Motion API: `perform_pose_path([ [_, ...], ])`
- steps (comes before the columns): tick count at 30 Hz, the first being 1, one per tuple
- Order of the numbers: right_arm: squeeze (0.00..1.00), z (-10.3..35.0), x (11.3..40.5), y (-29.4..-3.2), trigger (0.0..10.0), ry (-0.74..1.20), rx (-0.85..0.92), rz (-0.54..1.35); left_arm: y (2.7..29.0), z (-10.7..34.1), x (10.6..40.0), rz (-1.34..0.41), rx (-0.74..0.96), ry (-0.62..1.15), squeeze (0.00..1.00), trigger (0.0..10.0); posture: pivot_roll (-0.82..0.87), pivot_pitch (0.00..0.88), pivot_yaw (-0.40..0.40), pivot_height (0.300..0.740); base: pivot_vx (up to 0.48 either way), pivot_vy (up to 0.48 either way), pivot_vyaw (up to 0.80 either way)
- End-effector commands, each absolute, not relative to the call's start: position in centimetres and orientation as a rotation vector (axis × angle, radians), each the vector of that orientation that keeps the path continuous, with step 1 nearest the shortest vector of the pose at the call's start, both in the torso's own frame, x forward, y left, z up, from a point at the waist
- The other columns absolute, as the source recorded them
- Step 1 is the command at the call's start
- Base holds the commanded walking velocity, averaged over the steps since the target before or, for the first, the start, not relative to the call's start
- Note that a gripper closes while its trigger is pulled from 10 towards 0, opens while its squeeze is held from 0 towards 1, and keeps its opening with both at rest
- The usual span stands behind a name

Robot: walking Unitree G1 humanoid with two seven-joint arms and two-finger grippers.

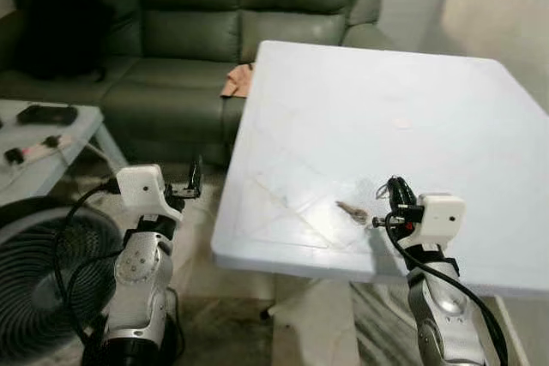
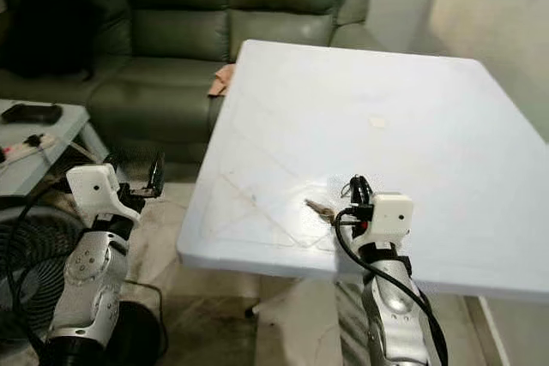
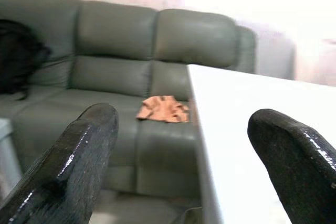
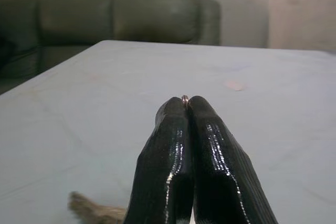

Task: Hang keys on a hook

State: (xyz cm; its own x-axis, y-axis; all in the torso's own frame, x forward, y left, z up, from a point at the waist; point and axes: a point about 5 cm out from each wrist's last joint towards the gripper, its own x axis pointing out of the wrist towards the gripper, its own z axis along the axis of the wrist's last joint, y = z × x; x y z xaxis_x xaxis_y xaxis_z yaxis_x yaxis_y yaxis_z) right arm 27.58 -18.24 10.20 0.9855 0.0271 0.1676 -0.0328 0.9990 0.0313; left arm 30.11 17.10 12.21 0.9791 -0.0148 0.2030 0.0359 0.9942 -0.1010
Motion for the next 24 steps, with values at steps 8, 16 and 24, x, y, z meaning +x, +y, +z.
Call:
perform_pose_path([
  [8, 0.0, 9.97, 27.62, -18.28, 10.0, -0.154, 0.038, 0.01, 16.99, 11.88, 30.43, -0.04, -0.114, -0.179, 0.0, 10.0, 0.01, 0.0, 0.0, 0.74, 0.0, 0.12, -0.77],
  [16, 0.0, 9.95, 27.62, -18.31, 10.0, -0.15, 0.033, 0.007, 16.96, 11.91, 30.56, -0.047, -0.085, -0.177, 0.0, 10.0, 0.01, 0.0, 0.002, 0.74, 0.0, 0.12, -0.77],
  [24, 0.0, 9.88, 27.62, -18.29, 10.0, -0.145, 0.032, 0.011, 17.07, 11.94, 30.51, -0.043, -0.081, -0.178, 0.0, 10.0, 0.01, 0.0, -0.004, 0.74, 0.0, 0.0, -0.76],
])
